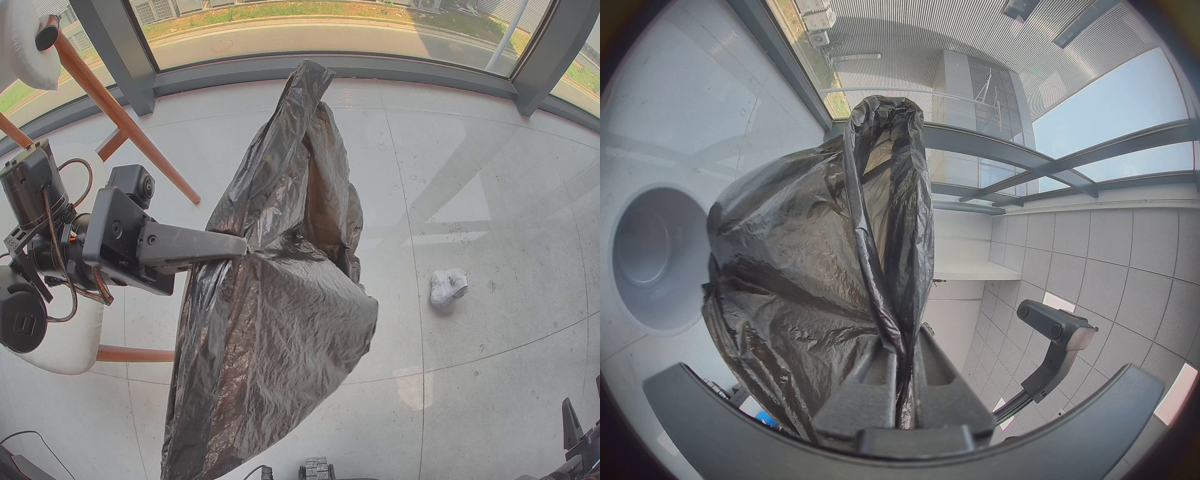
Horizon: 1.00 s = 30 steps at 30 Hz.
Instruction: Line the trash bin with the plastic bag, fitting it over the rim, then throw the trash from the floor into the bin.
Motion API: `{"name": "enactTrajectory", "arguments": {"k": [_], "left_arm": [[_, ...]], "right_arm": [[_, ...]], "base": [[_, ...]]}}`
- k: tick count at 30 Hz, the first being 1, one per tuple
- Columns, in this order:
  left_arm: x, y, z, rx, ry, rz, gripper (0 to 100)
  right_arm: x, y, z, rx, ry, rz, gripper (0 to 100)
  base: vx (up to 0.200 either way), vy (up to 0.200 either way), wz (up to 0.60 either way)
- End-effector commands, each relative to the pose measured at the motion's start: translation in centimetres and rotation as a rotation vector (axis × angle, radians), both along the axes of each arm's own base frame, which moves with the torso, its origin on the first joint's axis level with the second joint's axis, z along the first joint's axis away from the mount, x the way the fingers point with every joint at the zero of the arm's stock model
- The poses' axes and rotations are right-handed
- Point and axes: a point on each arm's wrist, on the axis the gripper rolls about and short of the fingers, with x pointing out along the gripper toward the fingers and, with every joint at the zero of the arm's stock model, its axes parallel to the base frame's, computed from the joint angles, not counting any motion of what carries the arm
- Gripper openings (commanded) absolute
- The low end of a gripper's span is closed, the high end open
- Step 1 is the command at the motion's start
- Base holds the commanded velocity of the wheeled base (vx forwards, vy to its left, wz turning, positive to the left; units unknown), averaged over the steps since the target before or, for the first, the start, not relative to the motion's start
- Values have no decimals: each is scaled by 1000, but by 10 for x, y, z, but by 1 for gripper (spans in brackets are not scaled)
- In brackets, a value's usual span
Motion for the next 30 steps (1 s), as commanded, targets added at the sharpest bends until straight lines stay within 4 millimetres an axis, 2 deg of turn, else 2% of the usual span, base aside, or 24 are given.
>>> {"name": "enactTrajectory", "arguments": {"k": [1, 7, 14, 20, 30], "left_arm": [[-1, 2, 1, -1, -1, 5, 0], [3, 7, -3, 3, 0, 32, 0], [16, 1, -31, 29, -20, 34, 0], [22, -3, -41, 39, -16, 32, 0], [25, -27, -51, 53, 21, 123, 0]], "right_arm": [[0, 0, -5, 0, 1, 0, 100], [0, 0, -5, 0, 1, 0, 100], [0, 0, -5, 0, 1, 0, 100], [0, 0, -5, -2, 1, 0, 100], [0, 0, -5, -2, 1, 0, 100]], "base": [[0, 0, 0], [0, 0, 0], [0, 0, 0], [0, 0, 0], [0, 0, 0]]}}
